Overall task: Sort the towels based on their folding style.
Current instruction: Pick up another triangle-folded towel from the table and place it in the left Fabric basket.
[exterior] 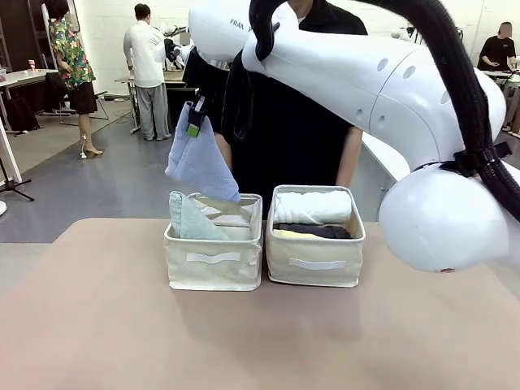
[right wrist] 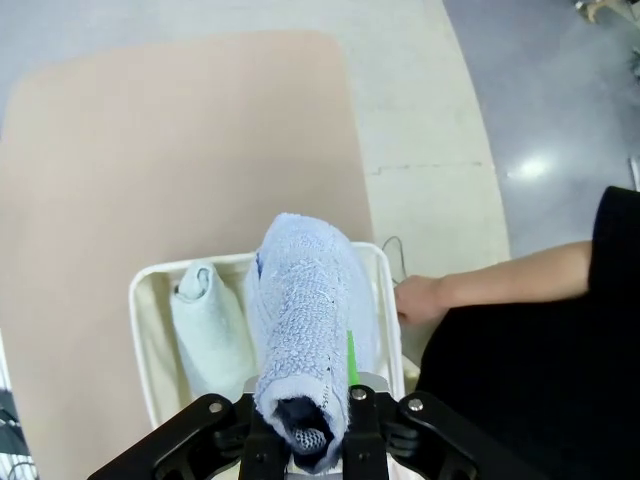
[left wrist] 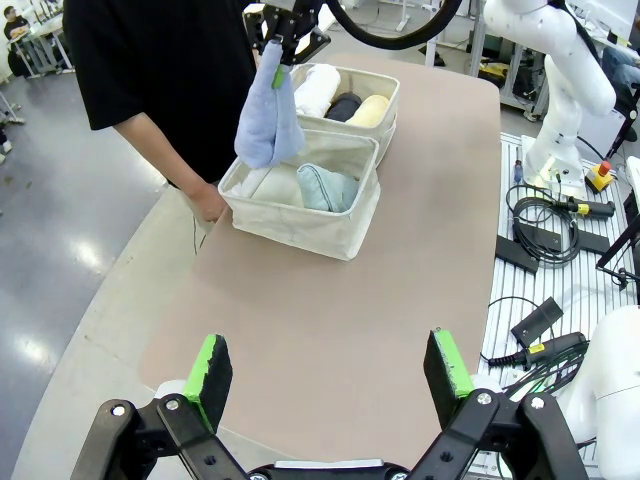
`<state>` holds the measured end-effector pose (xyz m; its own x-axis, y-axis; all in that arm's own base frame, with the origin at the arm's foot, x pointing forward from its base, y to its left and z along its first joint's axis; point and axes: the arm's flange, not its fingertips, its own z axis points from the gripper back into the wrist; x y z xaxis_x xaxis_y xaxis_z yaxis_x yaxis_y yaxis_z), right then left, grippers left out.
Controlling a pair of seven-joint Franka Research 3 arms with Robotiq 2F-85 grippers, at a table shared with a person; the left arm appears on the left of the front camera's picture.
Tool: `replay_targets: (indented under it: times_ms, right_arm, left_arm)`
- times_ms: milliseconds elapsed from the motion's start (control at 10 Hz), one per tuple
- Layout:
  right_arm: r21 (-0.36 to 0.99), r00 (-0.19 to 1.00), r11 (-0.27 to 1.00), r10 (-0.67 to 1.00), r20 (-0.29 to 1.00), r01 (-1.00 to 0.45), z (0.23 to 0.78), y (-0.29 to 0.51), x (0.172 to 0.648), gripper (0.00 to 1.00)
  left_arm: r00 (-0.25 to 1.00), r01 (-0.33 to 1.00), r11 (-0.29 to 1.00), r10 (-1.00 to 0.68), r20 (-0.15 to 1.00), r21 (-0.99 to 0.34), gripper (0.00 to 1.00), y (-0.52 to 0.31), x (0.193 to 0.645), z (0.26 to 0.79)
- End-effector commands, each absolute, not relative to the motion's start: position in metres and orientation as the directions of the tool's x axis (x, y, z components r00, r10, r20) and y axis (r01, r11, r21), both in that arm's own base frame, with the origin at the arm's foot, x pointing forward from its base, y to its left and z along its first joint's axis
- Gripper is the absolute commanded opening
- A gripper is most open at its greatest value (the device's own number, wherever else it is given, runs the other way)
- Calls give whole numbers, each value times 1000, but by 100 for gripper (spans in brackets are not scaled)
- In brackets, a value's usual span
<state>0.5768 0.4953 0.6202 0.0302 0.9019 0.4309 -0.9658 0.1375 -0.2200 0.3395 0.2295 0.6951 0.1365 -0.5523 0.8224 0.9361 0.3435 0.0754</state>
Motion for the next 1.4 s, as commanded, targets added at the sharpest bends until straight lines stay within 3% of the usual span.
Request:
replay_targets:
  times_ms: [0, 1300]
  right_arm:
    - [-197, 53, 151, 901, 431, -969, 600, 495, 576, 18]
    - [21, -10, -14, 984, 180, -1000, 504, 524, 598, 18]
  left_arm:
    - [124, 936, 342, -544, 830, 84, 100, 229, 338, 696]
    - [124, 936, 342, -544, 830, 84, 100, 229, 338, 696]
